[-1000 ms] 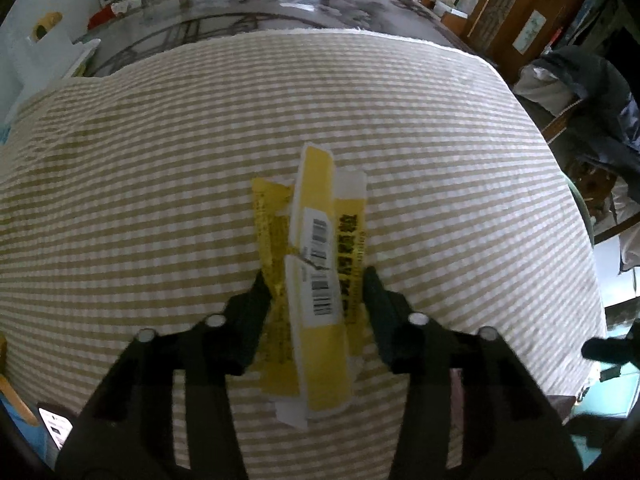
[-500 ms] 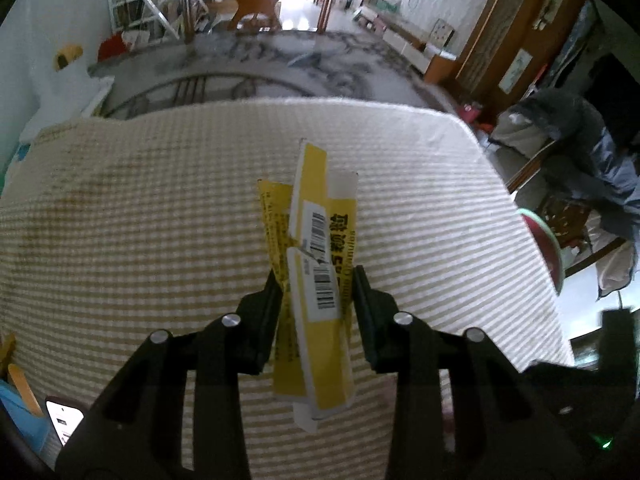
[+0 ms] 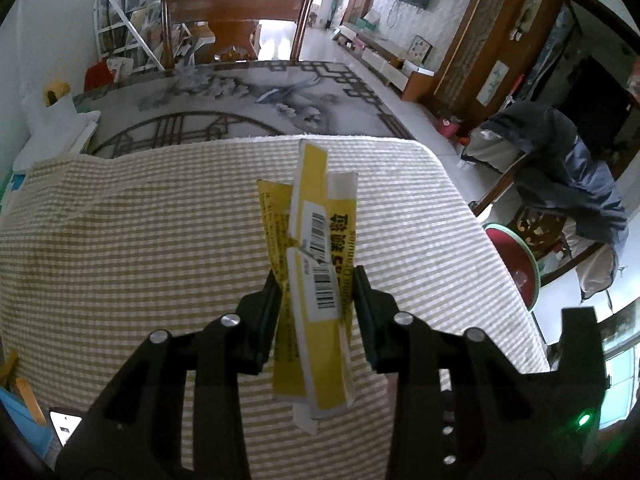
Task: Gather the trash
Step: 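Lift and carry the yellow and pink wrappers to the red bin with both grippers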
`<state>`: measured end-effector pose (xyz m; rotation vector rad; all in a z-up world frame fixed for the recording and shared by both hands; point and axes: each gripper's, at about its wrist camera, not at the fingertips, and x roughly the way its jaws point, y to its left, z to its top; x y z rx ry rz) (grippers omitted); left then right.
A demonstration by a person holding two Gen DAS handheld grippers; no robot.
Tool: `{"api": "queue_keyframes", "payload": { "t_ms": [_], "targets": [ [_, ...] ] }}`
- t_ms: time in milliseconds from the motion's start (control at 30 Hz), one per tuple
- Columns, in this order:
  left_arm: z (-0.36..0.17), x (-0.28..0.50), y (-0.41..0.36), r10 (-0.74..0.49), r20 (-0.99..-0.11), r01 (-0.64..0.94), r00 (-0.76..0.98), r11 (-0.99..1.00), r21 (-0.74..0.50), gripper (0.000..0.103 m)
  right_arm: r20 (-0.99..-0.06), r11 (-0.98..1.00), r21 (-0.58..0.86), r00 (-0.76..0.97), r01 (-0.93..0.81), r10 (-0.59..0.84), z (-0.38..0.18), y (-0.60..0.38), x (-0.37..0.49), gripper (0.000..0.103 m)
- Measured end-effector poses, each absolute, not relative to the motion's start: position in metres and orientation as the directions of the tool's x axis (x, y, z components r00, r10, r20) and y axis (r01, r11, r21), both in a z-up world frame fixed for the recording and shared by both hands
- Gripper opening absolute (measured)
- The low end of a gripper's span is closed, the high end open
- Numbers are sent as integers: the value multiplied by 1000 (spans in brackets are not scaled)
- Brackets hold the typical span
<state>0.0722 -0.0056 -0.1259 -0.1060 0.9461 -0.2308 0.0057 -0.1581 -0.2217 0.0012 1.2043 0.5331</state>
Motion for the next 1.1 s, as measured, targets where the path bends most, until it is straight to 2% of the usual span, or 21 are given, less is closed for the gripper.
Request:
{"api": "queue_keyframes", "payload": {
  "t_ms": [600, 1100],
  "targets": [
    [-102, 70, -53, -283, -760, 225, 585, 957, -183, 35, -752, 927, 299, 542, -224, 374, -138, -237, 19, 17],
    [-91, 72, -111, -270, -751, 246, 603, 958, -147, 36, -716, 928, 328, 593, -179, 368, -121, -307, 30, 17]
  ]
}}
